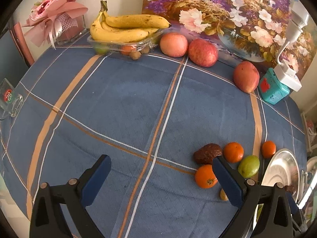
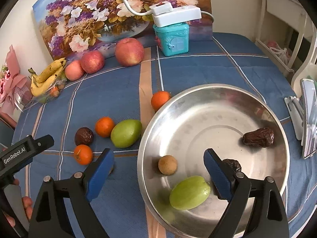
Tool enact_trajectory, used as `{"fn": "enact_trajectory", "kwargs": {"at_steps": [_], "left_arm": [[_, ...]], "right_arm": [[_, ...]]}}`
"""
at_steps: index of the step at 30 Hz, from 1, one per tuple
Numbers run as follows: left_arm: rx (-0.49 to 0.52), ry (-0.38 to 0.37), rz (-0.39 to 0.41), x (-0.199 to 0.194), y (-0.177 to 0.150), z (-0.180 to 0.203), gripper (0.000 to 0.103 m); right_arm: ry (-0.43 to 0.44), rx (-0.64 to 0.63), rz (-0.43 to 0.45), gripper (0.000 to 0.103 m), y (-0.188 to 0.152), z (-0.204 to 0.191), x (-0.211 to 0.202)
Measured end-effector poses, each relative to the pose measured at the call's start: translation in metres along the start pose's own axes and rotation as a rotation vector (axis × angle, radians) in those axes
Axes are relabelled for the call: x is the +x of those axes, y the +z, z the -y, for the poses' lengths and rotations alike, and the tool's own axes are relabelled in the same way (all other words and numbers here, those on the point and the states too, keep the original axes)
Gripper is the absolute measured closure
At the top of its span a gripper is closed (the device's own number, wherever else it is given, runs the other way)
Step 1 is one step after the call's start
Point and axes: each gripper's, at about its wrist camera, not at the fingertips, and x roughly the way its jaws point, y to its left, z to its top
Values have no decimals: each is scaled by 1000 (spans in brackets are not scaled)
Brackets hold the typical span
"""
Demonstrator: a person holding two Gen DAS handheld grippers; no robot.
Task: Organize fruits
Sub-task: 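Withdraw both tools and move the right tool toward a small tan fruit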
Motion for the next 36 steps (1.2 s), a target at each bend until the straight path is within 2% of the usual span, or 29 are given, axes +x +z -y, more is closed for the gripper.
{"fn": "enact_trajectory", "kwargs": {"at_steps": [4, 7, 11, 15, 22, 28, 31, 33, 36], "left_arm": [[-7, -23, -2, 3, 5, -2, 0], [-16, -43, 0, 4, 8, -4, 0], [-53, -73, 60, -3, 13, -10, 0], [-44, -73, 75, -3, 18, -11, 0], [-39, -59, 43, 3, 21, -13, 0], [-46, -113, -29, 14, 17, -8, 0], [-10, -120, -73, 22, 11, 4, 0], [-6, -129, -97, 29, 7, 10, 1], [1, -160, -158, 43, 0, 19, 2]], "right_arm": [[35, 17, -16, 11, 3, -6, 3], [29, 2, -32, 11, 6, -14, 7], [25, -23, -45, 11, 10, -26, 11], [73, -23, -38, 11, 17, -37, 11], [86, -46, -60, 11, 22, -53, 19], [98, -80, -69, 11, 18, -61, 23], [96, -92, -67, 20, 15, -61, 23], [102, -100, -76, 36, 12, -61, 24], [112, -111, -108, 37, 7, -62, 29]]}}
